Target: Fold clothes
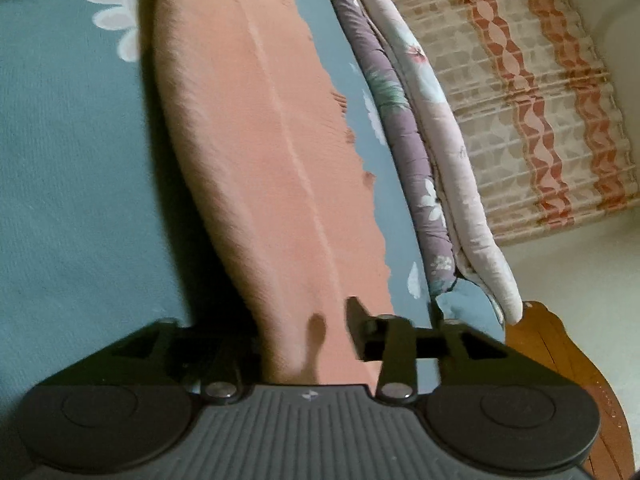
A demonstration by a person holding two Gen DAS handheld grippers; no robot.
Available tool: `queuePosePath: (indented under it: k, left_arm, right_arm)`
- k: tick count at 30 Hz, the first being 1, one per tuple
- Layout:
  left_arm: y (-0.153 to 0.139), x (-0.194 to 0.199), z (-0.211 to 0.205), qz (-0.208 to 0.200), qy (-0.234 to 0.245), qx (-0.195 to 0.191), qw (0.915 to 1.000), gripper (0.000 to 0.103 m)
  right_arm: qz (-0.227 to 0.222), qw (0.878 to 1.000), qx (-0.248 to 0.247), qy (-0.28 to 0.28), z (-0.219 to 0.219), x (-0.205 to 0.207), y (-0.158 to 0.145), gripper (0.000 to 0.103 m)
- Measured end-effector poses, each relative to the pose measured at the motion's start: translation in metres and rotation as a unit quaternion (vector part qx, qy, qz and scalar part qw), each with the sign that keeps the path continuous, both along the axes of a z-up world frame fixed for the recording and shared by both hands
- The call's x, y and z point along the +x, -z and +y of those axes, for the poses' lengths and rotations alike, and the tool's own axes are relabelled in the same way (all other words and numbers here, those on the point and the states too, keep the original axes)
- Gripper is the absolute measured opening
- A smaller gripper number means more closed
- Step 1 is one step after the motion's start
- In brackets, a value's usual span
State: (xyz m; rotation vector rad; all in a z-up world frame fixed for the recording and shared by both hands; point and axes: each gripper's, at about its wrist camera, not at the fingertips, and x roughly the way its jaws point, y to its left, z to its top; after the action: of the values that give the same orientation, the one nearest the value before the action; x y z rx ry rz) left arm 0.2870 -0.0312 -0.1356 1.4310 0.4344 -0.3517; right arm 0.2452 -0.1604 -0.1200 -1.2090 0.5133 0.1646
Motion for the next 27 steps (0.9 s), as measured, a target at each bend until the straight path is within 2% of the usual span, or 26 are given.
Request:
queuePosePath:
  k: [2, 3, 5, 6, 7, 9, 12, 14, 20, 23, 27]
  left_arm:
    - [-0.001, 0.003, -0.001, 0.003, 0.003, 0.01, 0.9999, 0.03]
    - [-0.001, 0.005, -0.002, 0.005, 0.005, 0.014, 0.9999, 0.028]
    - [-0.002, 0.008, -0.003, 0.008, 0.008, 0.024, 0.9996, 0.02]
    - [-0.001, 0.008, -0.004, 0.006, 0.007, 0.024, 0.9997, 0.011]
    - [0.001, 0.008, -0.005, 0.003, 0.004, 0.023, 0.9997, 0.006]
    - [0.004, 0.007, -0.006, -0.003, 0.0, 0.021, 0.9998, 0.003]
    - [0.007, 0.006, -0.007, -0.006, -0.007, 0.011, 0.9999, 0.003]
    - [0.004, 0.008, -0.005, 0.0, -0.01, -0.002, 0.9999, 0.003]
    - [0.001, 0.007, -0.007, 0.008, -0.014, 0.009, 0.9998, 0.004]
    - [-0.007, 0.003, -0.008, 0.016, -0.027, 0.0, 0.9995, 0.006]
    - [-0.015, -0.011, -0.007, -0.011, -0.028, 0.001, 0.9996, 0.006]
  right_arm:
    - [0.011, 1.0, -0.005, -0.001, 0.0, 0.003, 0.0, 0.055]
    - [0.017, 1.0, -0.008, -0.002, 0.001, 0.005, 0.001, 0.053]
    - [0.028, 0.999, -0.017, -0.006, 0.003, 0.007, 0.004, 0.037]
    - [0.031, 0.999, -0.03, -0.008, 0.007, 0.005, 0.011, 0.022]
    - [0.028, 0.998, -0.046, -0.01, 0.011, 0.002, 0.019, 0.016]
    - [0.012, 0.998, -0.059, -0.005, 0.016, -0.002, 0.027, 0.016]
    - [0.023, 1.0, -0.014, 0.002, 0.009, 0.003, 0.019, 0.016]
    - [0.021, 1.0, -0.015, -0.001, 0.009, 0.002, 0.019, 0.016]
    - [0.026, 1.0, -0.007, -0.005, 0.006, 0.005, 0.013, 0.014]
    - [0.032, 0.999, 0.003, -0.006, 0.004, 0.004, 0.008, 0.014]
    - [0.014, 1.0, 0.014, -0.007, 0.005, -0.007, -0.007, 0.013]
